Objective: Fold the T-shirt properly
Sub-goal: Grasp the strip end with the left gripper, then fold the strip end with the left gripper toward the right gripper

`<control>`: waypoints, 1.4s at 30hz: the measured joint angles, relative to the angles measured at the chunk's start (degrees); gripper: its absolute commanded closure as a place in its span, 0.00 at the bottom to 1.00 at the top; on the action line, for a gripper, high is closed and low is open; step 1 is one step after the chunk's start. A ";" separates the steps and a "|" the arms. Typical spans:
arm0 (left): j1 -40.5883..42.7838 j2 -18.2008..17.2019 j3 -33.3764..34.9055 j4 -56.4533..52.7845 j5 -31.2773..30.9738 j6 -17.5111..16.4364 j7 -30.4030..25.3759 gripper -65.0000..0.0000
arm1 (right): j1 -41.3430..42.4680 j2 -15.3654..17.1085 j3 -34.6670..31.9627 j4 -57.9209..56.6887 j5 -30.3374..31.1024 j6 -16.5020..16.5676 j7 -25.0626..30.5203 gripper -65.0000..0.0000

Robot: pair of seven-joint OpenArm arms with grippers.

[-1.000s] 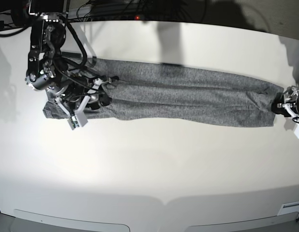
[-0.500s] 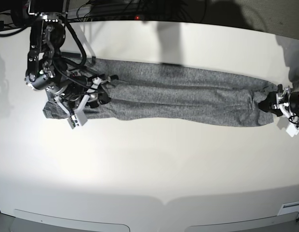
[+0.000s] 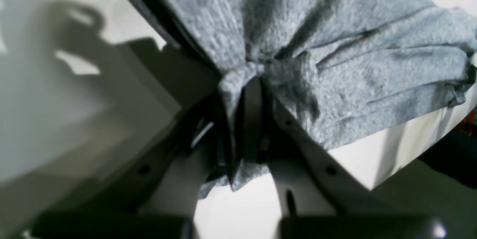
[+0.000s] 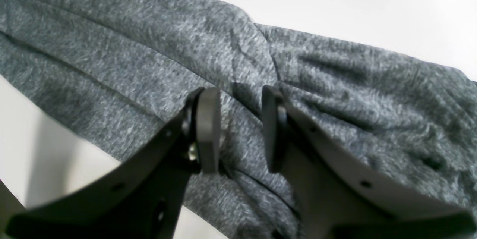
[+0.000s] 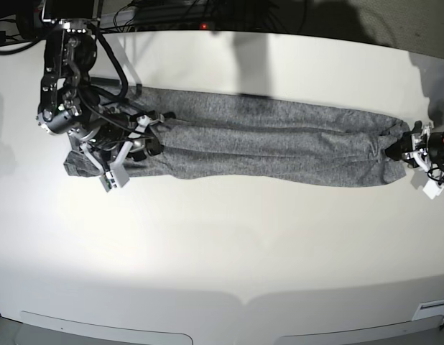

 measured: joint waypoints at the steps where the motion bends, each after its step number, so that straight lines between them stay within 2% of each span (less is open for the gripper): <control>1: 0.00 0.02 0.00 0.02 -0.02 0.00 -0.04 1.00 | 0.00 0.02 0.02 0.00 0.00 0.00 0.00 0.72; 5: 0.15 0.02 0.02 2.25 0.55 0.55 0.92 1.00 | -0.02 0.02 0.02 0.00 0.00 0.00 0.07 0.72; 8: 0.28 0.02 0.07 6.14 0.87 0.59 4.76 1.00 | 0.00 0.00 0.00 0.00 -0.02 0.00 0.90 0.72; 15: 0.48 0.09 0.24 15.30 0.37 0.46 8.48 1.00 | 0.02 0.00 0.00 0.04 -0.02 0.00 0.94 0.72; 19: 1.33 0.11 0.28 18.47 -5.92 0.57 13.07 1.00 | 0.13 0.00 0.02 0.04 0.00 0.00 2.03 0.72; 24: 4.74 1.38 0.26 23.30 -6.45 0.61 13.66 1.00 | 1.84 -0.15 0.02 0.07 -0.02 -0.02 1.99 0.72; 33: 6.51 12.85 0.26 28.94 -6.43 0.61 14.75 1.00 | 3.80 -0.13 0.02 0.13 0.00 -0.02 1.95 0.72; 35: 6.51 15.58 0.26 29.73 -6.23 2.27 16.96 1.00 | 3.80 -0.15 0.00 0.13 0.04 -0.02 1.75 0.72; 38: 6.67 19.50 0.26 31.10 -6.38 3.91 17.05 1.00 | 3.80 -0.13 0.02 0.15 0.02 -0.02 1.75 0.72; 42: 7.28 23.85 0.22 31.69 -6.95 3.65 17.29 1.00 | 3.80 -0.15 0.00 0.15 0.04 -0.04 1.77 0.72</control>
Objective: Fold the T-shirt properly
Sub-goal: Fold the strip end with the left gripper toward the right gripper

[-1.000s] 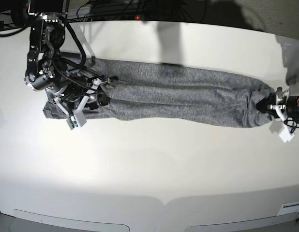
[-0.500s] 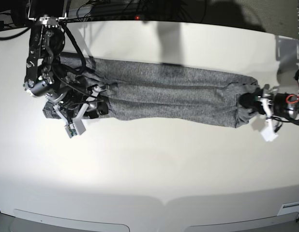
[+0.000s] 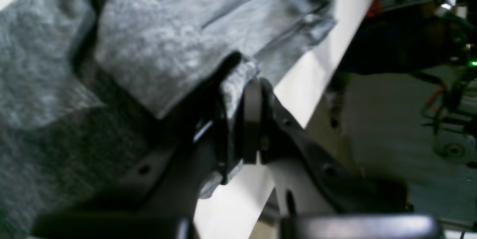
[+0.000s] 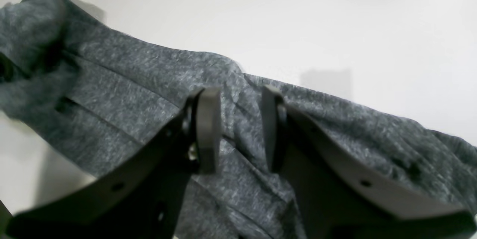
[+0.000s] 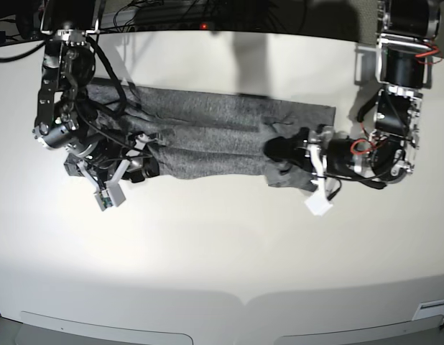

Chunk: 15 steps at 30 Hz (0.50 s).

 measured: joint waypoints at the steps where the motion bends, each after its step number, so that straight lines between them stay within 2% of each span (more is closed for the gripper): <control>1: 0.02 1.03 -0.02 0.00 0.57 0.02 0.00 1.00 | 0.00 0.00 0.00 0.00 0.00 0.00 0.00 0.72; 5: 0.00 3.89 0.00 0.02 5.09 -0.76 -0.26 1.00 | 0.00 0.02 0.02 0.00 -0.02 0.02 -0.02 0.72; 10: 0.11 3.63 0.00 0.00 6.10 -1.09 -3.91 1.00 | 0.00 0.00 0.02 0.00 -0.02 0.00 -0.02 0.72; 13: 0.09 3.67 -0.07 0.00 6.14 -1.09 -3.63 1.00 | 0.00 0.02 0.02 0.00 -0.02 0.00 -0.02 0.72; 14: 0.15 3.82 -0.04 0.00 6.10 -1.09 -3.39 0.97 | 0.00 0.02 0.02 0.00 -0.02 0.02 -0.02 0.72; 15: 0.15 3.85 -0.04 0.00 6.12 -1.09 -3.23 0.88 | 0.00 0.02 0.02 0.00 -0.02 0.00 -0.02 0.72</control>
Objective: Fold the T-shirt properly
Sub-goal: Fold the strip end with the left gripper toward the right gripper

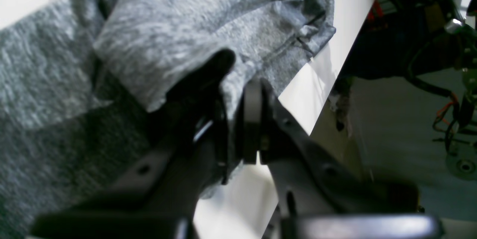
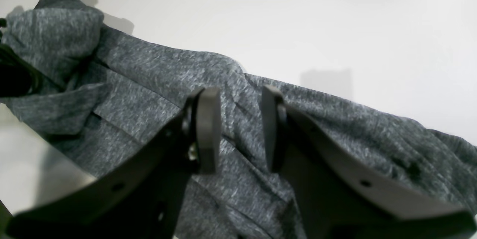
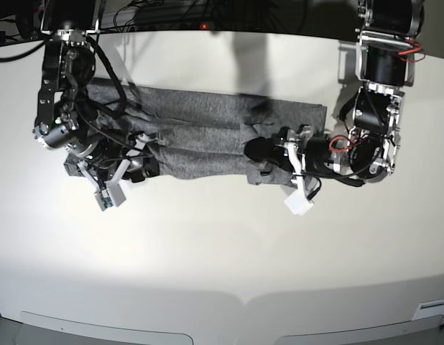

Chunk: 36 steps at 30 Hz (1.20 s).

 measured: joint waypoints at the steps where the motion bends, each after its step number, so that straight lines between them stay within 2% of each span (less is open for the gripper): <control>1: 0.00 0.00 0.00 0.00 -0.04 0.00 0.02 0.80 | 0.00 0.00 0.00 0.00 0.00 0.00 0.02 0.72; 3: 0.00 0.00 0.00 0.00 -0.81 0.00 0.02 0.67 | 0.00 -0.02 0.00 0.00 0.00 0.02 0.02 0.72; 5: 0.00 0.39 -0.02 0.00 -3.04 0.00 0.33 0.62 | 0.00 -0.02 0.00 0.00 0.00 0.00 0.02 0.72; 8: 0.00 2.25 0.00 0.00 -6.62 0.00 1.64 0.61 | 0.00 -0.02 0.00 0.00 0.00 0.00 0.24 0.72; 13: -0.07 3.56 0.04 0.00 -6.88 0.00 1.75 0.61 | 0.00 -0.02 0.00 0.00 0.00 0.02 0.24 0.72; 18: -2.12 3.32 -0.02 0.00 -2.12 -0.90 1.79 0.61 | 0.02 -0.02 -0.02 0.00 0.02 0.00 3.50 0.72; 20: -3.63 3.32 -0.02 0.02 -1.51 -1.11 1.70 0.61 | 0.02 0.00 0.00 0.00 0.00 0.00 3.21 0.72; 23: -6.08 3.32 -0.02 0.04 1.16 -1.29 1.73 0.61 | 0.02 -0.02 0.00 0.00 0.15 -1.66 -3.26 0.71; 25: -7.17 3.30 -0.02 0.07 0.87 -1.29 1.70 0.61 | -0.02 -0.11 0.83 0.00 -0.26 -4.13 -8.35 0.62; 28: -8.26 3.32 -0.02 0.09 0.85 -1.29 1.38 0.61 | -0.11 -0.20 5.38 0.00 -0.83 -4.55 -9.97 0.53; 33: -8.55 3.32 -0.02 0.07 -1.92 -1.29 -4.68 0.61 | 0.17 0.46 17.38 0.00 -2.36 -4.72 -10.45 0.53; 36: -8.74 3.32 -0.02 0.09 -1.70 -1.31 -10.16 0.61 | 0.11 2.19 22.99 0.00 -0.07 -4.74 -13.11 0.53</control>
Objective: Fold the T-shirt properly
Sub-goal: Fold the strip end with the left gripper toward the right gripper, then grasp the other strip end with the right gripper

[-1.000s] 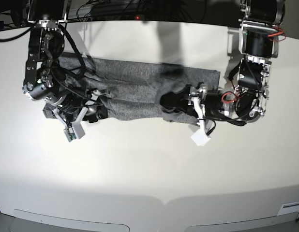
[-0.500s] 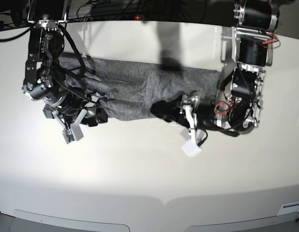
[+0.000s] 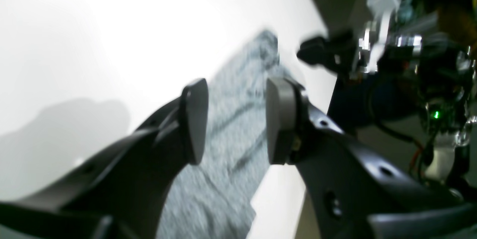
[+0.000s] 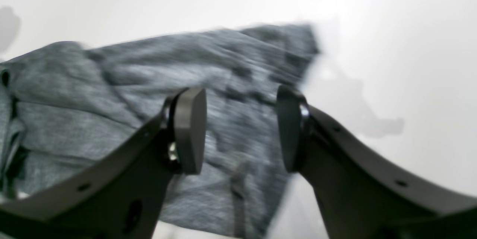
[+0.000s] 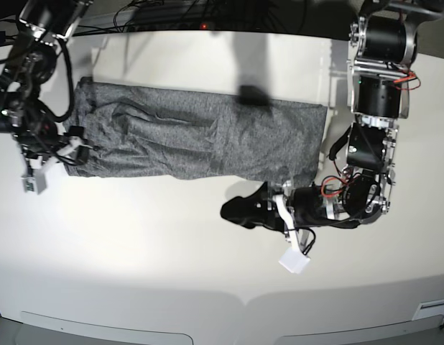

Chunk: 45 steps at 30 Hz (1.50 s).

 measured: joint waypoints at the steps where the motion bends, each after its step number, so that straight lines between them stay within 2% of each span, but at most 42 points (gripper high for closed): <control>1: 0.02 0.00 0.00 0.00 1.84 -0.35 -2.21 0.61 | -0.09 0.59 1.40 0.00 1.16 -0.02 0.04 0.53; 7: 0.02 0.44 1.20 0.00 27.71 -0.72 -12.07 0.61 | -1.31 5.16 3.21 -3.02 4.50 0.00 -0.39 0.53; 11: 0.02 0.96 4.55 0.00 38.91 -0.81 -17.86 0.61 | -1.64 6.23 3.23 -7.41 4.96 -0.02 -1.66 0.53; 15: 0.02 0.76 9.03 1.20 42.71 -0.79 -17.05 0.64 | -1.62 6.19 3.15 -13.18 3.67 0.22 0.35 0.53; 18: 0.09 0.79 13.00 5.29 48.06 3.43 -17.44 0.72 | -1.68 6.21 3.15 -17.81 3.54 0.44 1.92 0.53; 20: 0.02 0.76 15.08 9.51 50.53 5.75 -17.97 0.72 | -1.66 6.25 3.17 -19.98 5.18 3.63 2.25 0.53; 22: 0.02 0.81 16.50 14.53 52.41 8.41 -17.90 0.72 | -1.36 6.23 3.37 -21.16 7.26 5.05 2.19 0.53; 25: 0.46 0.79 17.25 22.23 56.00 12.63 -15.43 0.72 | -1.27 6.21 3.34 -22.21 11.47 5.73 0.66 0.53; 29: 2.51 0.79 17.29 30.64 62.36 14.91 -9.16 0.72 | -1.36 6.21 3.34 -22.25 13.64 6.49 -0.83 0.53; 31: 4.26 -0.50 17.40 33.53 62.42 17.16 -8.04 0.72 | -1.38 6.21 3.34 -22.27 14.10 6.93 -0.85 0.53; 34: 8.33 -3.87 17.38 36.09 62.58 18.16 -7.80 0.72 | -1.46 6.21 3.34 -22.43 16.33 6.95 -1.55 0.53; 38: 15.85 -8.37 17.38 36.02 62.58 21.18 -7.30 0.72 | -1.38 6.03 3.28 -22.49 16.61 6.95 -1.68 0.53; 42: 21.79 -12.26 17.44 35.98 62.55 25.77 -14.36 0.72 | -1.44 6.05 3.30 -22.51 17.68 6.95 -1.75 0.53; 44: 24.15 -13.90 17.40 35.98 63.56 28.57 -17.11 0.72 | -1.40 6.03 3.30 -22.53 20.02 6.93 -1.92 0.61; 45: 25.11 -14.27 17.40 35.98 66.12 29.59 -17.25 0.72 | -1.33 5.92 3.28 -22.51 20.76 6.93 -1.92 0.65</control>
